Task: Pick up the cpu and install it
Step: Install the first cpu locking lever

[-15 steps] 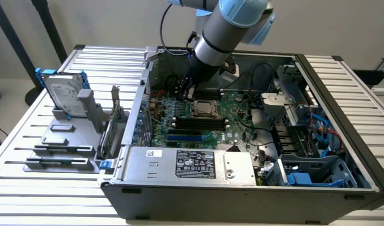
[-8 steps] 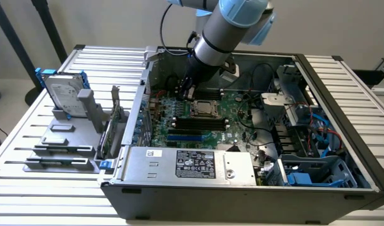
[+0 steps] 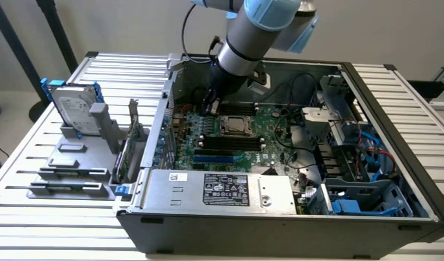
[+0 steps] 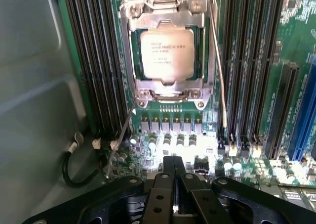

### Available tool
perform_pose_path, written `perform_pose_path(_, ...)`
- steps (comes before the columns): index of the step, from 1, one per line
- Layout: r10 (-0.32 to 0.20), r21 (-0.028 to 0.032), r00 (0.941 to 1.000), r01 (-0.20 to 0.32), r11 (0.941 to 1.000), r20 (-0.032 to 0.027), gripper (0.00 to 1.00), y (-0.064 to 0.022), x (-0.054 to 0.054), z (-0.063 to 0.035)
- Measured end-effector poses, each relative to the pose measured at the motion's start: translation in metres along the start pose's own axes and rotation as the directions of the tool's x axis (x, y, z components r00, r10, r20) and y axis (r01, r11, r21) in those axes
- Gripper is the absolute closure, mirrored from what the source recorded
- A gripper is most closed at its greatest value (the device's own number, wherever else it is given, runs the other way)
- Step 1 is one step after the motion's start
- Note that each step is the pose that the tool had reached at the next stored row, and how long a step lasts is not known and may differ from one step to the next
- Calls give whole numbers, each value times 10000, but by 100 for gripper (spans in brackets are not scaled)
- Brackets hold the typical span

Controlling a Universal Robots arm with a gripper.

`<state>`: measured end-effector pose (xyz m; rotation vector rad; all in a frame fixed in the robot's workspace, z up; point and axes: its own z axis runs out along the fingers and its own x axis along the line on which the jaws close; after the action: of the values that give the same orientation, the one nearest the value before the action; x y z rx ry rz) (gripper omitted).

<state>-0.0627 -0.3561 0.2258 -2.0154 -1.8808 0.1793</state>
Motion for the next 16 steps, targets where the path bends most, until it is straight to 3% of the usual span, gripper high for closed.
perform_pose_path(4,124,-51,9999,-124,9999,-47,89,-64,-5,22)
perform_pose_path(7,348,-108,9993,-350,9993,-142,89,-70,-6,26)
perform_pose_path(12,924,-211,9950,-933,9954,-376,89,-70,-6,26)
perform_pose_path(16,1283,-240,9895,-1301,9912,-667,89,-70,-6,28)
